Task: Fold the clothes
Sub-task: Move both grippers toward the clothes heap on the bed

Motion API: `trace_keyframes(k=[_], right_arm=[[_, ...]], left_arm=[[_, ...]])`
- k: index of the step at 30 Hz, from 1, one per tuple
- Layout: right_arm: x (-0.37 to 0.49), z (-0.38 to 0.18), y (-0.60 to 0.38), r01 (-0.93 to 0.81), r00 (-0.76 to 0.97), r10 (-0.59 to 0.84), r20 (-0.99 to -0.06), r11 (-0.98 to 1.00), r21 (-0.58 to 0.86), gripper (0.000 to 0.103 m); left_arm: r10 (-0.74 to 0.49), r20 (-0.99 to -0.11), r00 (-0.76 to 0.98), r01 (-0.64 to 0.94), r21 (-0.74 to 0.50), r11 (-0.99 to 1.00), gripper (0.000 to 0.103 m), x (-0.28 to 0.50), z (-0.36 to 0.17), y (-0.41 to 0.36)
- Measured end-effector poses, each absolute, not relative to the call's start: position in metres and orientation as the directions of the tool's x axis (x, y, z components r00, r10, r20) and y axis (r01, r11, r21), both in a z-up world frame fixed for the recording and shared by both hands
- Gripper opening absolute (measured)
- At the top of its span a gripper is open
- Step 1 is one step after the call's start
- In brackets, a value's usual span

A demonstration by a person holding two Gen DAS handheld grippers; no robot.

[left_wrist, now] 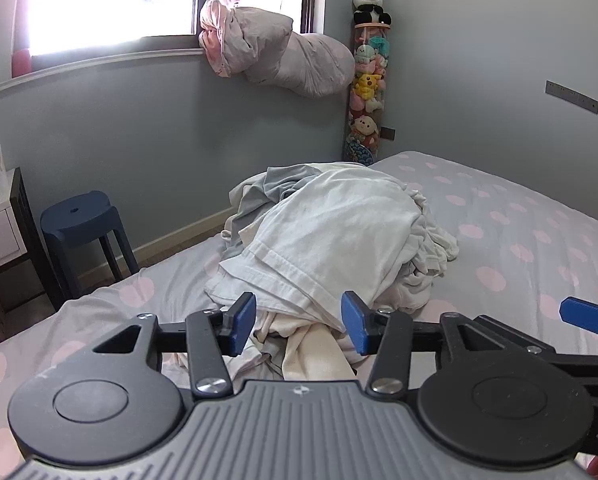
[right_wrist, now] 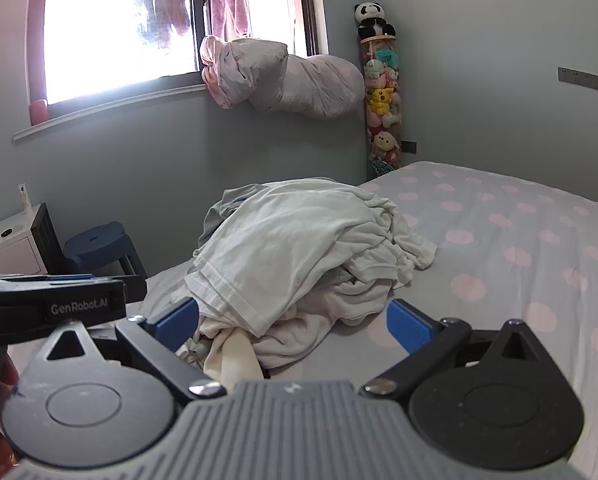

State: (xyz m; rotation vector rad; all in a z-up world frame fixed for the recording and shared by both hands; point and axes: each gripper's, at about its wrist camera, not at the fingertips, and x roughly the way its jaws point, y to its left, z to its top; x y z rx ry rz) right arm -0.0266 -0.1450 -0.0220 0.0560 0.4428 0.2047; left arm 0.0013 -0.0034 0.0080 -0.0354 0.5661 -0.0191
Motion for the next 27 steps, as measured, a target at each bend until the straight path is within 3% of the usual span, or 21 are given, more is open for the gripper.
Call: trace_keyframes(k=[6,17,27], right_arm=[[-0.024,-0.023,-0.147,-0.181,0.883,0.206,-0.421,0.978,0.100,0.101],[-0.013,-0.023,-0.147,-0.189,0.882,0.210,-0.422,0.978,0.093,0.101],[0.041,-0.035,-0.142,-0.218,0.863,0.222,-0.455,0.974,0.063,0.101]], left_arm=[[-0.027,-0.546,0.837,0.018,-0.022,1.000,0.048,0.005,0.006,-0.007],[-0.010,-0.547,0.837,-0.003,-0.023,1.000,0.065,0.016,0.004,-0.005],[0.002,-0.552,0.834,-0.025,-0.033,0.999,0.073,0.061,0.004,0.009]])
